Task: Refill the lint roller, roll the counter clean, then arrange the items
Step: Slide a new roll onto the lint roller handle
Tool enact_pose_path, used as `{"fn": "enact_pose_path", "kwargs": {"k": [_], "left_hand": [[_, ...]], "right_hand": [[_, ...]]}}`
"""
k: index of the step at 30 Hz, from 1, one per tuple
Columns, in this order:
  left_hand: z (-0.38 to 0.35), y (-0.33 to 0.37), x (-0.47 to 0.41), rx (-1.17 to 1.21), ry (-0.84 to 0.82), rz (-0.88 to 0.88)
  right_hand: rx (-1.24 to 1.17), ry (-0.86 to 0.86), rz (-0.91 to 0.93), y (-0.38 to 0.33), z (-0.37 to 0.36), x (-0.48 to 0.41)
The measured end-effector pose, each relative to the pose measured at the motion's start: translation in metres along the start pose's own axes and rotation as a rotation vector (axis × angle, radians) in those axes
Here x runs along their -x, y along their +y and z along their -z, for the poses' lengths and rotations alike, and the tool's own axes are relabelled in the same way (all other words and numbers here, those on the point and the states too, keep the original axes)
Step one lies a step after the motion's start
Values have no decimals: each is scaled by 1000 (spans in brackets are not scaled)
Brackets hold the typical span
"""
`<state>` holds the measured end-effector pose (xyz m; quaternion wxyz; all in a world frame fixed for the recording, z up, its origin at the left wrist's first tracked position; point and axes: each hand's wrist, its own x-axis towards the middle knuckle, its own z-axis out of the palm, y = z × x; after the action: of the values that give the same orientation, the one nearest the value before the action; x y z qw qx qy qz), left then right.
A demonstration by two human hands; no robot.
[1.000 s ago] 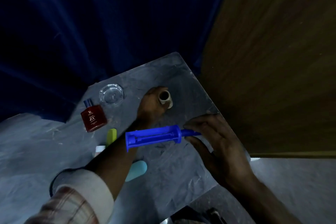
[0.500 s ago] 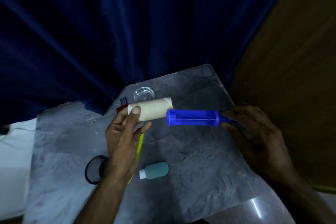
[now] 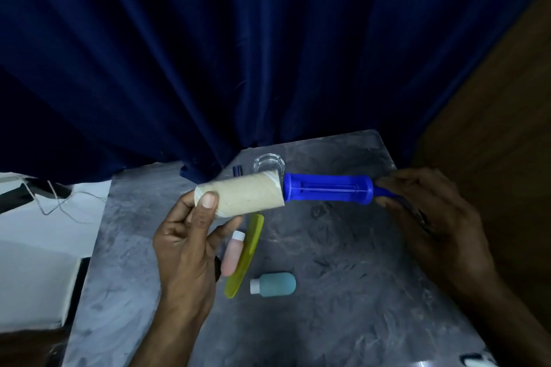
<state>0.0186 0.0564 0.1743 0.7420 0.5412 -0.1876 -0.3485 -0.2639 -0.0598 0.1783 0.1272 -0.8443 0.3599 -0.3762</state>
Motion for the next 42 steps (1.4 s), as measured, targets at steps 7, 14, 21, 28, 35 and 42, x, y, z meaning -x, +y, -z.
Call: {"fn": "enact_pose_path", "kwargs": {"k": [7, 14, 21, 28, 35, 42], "left_hand": [[0, 15, 9, -85, 12, -74], [-11, 9, 27, -193, -75, -41], [-9, 7, 23, -161, -86, 12], [-7, 7, 15, -141, -211, 8], [18, 7, 6, -373, -493, -188], [33, -34, 11, -845, -523, -784]], "right_hand": [[91, -24, 95, -9, 1, -6], [108, -106, 200, -40, -14, -13], [155, -133, 194, -47, -17, -21], [105, -189, 200, -51, -20, -29], [95, -280, 169, -43, -24, -25], [-49, -309, -193, -3, -53, 3]]}}
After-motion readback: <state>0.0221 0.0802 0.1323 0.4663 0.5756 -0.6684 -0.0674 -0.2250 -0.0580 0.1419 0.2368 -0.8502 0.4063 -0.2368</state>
